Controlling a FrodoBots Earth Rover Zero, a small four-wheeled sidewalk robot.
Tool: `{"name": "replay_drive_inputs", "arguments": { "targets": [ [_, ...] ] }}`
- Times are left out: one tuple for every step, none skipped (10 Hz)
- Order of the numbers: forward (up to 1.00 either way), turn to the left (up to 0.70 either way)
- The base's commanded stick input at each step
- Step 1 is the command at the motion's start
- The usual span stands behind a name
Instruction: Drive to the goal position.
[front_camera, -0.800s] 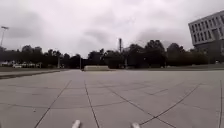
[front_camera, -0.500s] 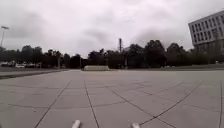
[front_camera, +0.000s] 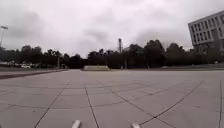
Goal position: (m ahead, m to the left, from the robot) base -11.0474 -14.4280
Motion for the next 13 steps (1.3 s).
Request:
{"name": "replay_drive_inputs", "arguments": {
  "targets": [
    [0.00,-0.57],
    [0.00,-0.57],
    [0.00,-0.57],
    [0.00,-0.57],
    [0.00,-0.57],
    [0.00,-0.57],
    [0.00,-0.57],
    [0.00,-0.57],
    [0.00,-0.57],
    [0.00,-0.57],
    [0.00,-0.57],
    [0.00,-0.57],
    [0.00,-0.57]
  ]
}}
